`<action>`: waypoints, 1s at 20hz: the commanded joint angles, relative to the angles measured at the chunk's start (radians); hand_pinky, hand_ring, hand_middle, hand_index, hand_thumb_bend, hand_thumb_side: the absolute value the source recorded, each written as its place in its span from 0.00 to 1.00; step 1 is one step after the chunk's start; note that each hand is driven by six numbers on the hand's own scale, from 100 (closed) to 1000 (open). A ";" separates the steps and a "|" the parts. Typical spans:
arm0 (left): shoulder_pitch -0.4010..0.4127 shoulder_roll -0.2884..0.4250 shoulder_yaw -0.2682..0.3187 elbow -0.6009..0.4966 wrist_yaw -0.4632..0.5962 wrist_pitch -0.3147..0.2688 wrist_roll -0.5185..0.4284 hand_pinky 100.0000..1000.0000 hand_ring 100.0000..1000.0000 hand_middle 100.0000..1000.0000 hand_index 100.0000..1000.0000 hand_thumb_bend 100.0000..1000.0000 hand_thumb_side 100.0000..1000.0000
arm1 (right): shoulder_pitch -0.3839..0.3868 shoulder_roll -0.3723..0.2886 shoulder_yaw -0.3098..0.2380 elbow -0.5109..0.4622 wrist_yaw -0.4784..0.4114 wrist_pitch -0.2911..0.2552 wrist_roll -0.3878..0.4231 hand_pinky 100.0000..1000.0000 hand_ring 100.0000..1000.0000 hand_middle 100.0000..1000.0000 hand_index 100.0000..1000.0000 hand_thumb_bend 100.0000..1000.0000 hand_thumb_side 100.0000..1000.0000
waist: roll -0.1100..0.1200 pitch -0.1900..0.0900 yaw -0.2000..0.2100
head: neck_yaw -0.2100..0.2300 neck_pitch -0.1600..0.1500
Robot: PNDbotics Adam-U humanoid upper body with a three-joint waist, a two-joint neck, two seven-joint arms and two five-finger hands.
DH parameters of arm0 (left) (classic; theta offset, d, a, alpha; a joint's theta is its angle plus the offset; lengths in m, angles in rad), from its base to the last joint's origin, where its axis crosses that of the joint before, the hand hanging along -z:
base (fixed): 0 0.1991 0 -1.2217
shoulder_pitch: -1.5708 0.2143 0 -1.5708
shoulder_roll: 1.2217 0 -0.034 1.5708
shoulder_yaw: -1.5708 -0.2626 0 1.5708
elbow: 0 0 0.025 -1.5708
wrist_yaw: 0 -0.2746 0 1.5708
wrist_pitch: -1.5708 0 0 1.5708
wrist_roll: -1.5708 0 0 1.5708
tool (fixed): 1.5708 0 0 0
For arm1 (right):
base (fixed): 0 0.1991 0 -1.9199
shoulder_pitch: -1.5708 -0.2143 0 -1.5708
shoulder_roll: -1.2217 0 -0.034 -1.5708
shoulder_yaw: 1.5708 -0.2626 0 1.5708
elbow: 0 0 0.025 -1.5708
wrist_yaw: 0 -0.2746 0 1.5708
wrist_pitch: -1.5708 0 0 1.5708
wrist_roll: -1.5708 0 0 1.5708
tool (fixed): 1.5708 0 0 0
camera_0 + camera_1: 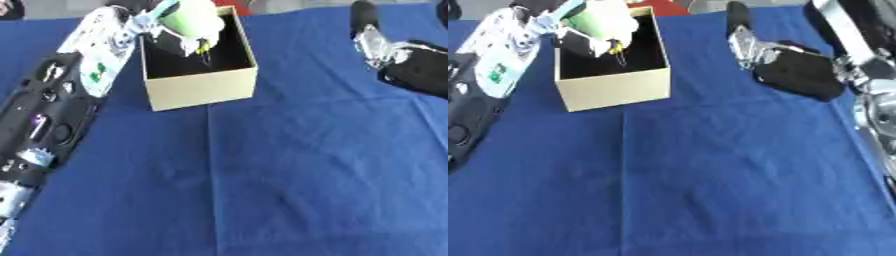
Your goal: Pick up objects on the table and place them in the box.
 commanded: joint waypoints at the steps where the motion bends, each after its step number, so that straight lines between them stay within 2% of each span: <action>1: -0.023 0.008 0.018 0.007 -0.059 0.011 0.000 0.51 0.69 0.70 0.80 0.43 0.19 | -0.013 -0.012 -0.010 -0.015 -0.008 -0.001 -0.003 0.92 0.86 0.78 0.88 0.00 0.66 | -0.001 -0.020 -0.001 | 0.002 -0.004; 2: -0.021 0.007 0.019 0.010 -0.071 0.013 -0.003 0.55 0.72 0.73 0.83 0.58 0.27 | -0.012 -0.012 -0.010 -0.015 -0.008 -0.001 -0.003 0.92 0.86 0.78 0.88 0.00 0.66 | -0.001 -0.020 -0.001 | 0.001 -0.004; 3: -0.020 0.007 0.022 0.011 -0.081 0.015 -0.002 0.56 0.72 0.73 0.83 0.59 0.27 | -0.011 -0.012 -0.011 -0.015 -0.008 -0.001 -0.004 0.92 0.86 0.78 0.88 0.00 0.66 | -0.001 -0.021 -0.001 | 0.000 -0.003; 4: -0.020 0.007 0.024 0.010 -0.089 0.016 0.001 0.57 0.74 0.74 0.84 0.65 0.30 | -0.010 -0.012 -0.011 -0.015 -0.008 -0.001 -0.005 0.92 0.86 0.78 0.88 0.00 0.66 | -0.001 -0.021 -0.001 | -0.001 -0.003; 6: -0.020 0.006 0.028 0.008 -0.104 0.017 0.009 0.59 0.76 0.75 0.84 0.68 0.31 | -0.008 -0.011 -0.012 -0.015 -0.008 0.000 -0.006 0.92 0.86 0.78 0.88 0.00 0.66 | -0.002 -0.023 0.000 | -0.001 -0.004; 13: -0.019 0.006 0.035 -0.001 -0.117 0.009 0.018 0.56 0.74 0.73 0.83 0.62 0.30 | -0.003 -0.010 -0.014 -0.015 -0.010 0.002 -0.008 0.92 0.86 0.78 0.88 0.00 0.66 | -0.001 -0.027 -0.001 | -0.001 0.000; 20: -0.011 0.020 0.041 -0.046 -0.074 0.012 0.018 0.50 0.69 0.69 0.81 0.53 0.29 | -0.002 -0.008 -0.016 -0.015 -0.007 0.001 -0.008 0.92 0.86 0.78 0.88 0.00 0.65 | -0.004 -0.036 0.006 | -0.003 0.010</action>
